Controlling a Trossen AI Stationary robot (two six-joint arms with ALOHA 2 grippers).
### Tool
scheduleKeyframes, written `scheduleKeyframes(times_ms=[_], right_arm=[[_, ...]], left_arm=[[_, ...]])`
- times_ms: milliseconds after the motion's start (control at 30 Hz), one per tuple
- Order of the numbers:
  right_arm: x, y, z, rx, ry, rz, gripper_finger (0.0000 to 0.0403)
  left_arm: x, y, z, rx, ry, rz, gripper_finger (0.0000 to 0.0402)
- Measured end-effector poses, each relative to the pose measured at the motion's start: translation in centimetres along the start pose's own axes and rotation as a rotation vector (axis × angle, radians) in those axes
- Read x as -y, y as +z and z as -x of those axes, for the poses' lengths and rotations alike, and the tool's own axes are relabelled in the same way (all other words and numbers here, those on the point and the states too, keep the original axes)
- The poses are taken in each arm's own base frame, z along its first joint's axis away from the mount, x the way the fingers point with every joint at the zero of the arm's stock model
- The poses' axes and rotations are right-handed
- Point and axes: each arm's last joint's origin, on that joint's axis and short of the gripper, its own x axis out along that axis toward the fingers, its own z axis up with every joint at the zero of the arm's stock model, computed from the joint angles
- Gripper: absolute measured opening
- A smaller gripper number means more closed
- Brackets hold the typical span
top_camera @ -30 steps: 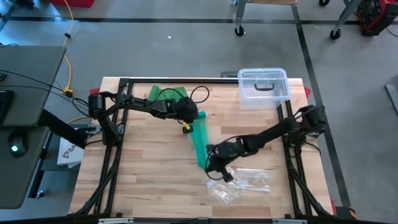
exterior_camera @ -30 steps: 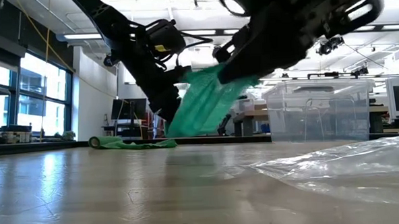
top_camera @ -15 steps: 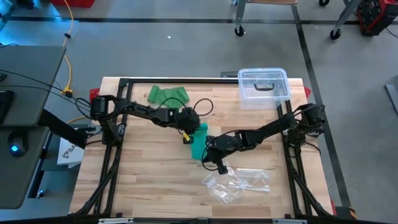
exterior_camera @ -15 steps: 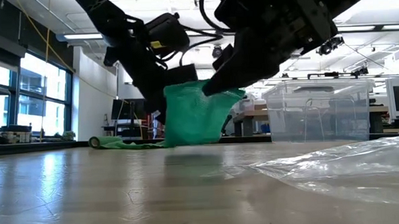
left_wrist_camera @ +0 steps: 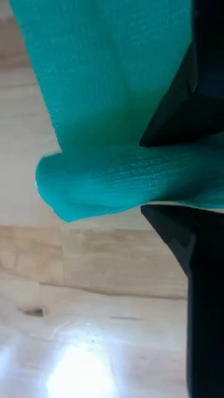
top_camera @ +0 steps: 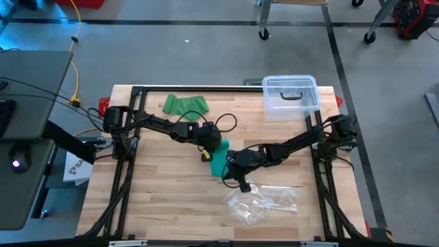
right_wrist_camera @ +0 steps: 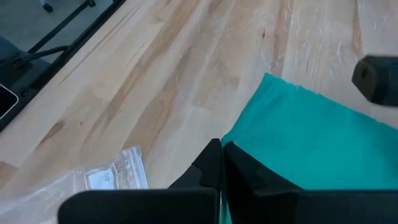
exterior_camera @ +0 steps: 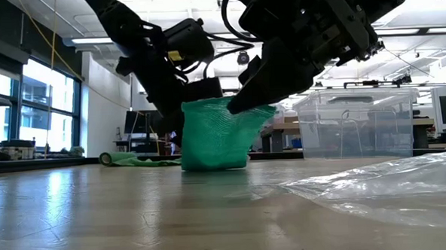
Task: Roll bandage
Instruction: Roll the blue bandage
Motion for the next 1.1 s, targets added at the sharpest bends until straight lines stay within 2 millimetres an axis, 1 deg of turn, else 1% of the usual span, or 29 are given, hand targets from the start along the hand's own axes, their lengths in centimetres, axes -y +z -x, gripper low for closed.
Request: scheduleKeyframes(times_ms=[100,200,300,400,533,633,700,800,900,967,1033,1100], right_arm=[[0.0,0.0,0.0,-0.001,0.0,0.0,0.0],[0.0,0.0,0.0,-0.001,0.0,-0.001,0.0],[0.0,0.0,0.0,-0.003,-0.013,-0.001,0.0],[0.1,-0.1,0.0,-0.009,-0.043,-0.001,0.0],[0.2,-0.1,0.0,-0.011,-0.045,-0.002,0.0],[0.2,-0.1,0.0,-0.013,-0.045,-0.002,0.0],[0.2,-0.1,0.0,-0.013,-0.045,-0.002,0.0],[0.2,-0.1,0.0,-0.014,-0.044,-0.002,0.0],[0.2,-0.1,0.0,-0.014,-0.045,-0.004,0.0],[0.1,-0.1,0.0,-0.015,-0.044,-0.005,0.0],[0.1,-0.2,0.0,-0.017,-0.043,-0.005,0.0],[0.1,-0.2,0.0,-0.02,-0.043,-0.004,0.0]], left_arm=[[0.0,0.0,0.2,-0.003,-0.016,-0.016,0.0184],[0.1,0.1,0.4,0.007,-0.064,-0.018,0.02],[0.2,0.4,1.1,0.041,-0.124,-0.037,0.0205],[-0.1,0.7,1.9,0.07,-0.149,-0.045,0.0205],[-1.4,1.1,2.8,0.121,-0.131,-0.006,0.0205],[-2.6,0.8,2.5,0.115,-0.1,0.075,0.0201],[-3.6,0.3,2.0,0.081,-0.034,0.157,0.0197],[-4.2,-0.3,1.2,0.049,-0.02,0.237,0.0187],[-3.3,-0.3,0.7,0.034,-0.054,0.233,0.0177],[-2.4,-0.2,0.7,0.027,-0.09,0.179,0.0171],[-1.5,0.3,1.4,0.056,-0.143,0.101,0.0168],[-0.7,1.1,2.2,0.111,-0.149,0.043,0.0167]])
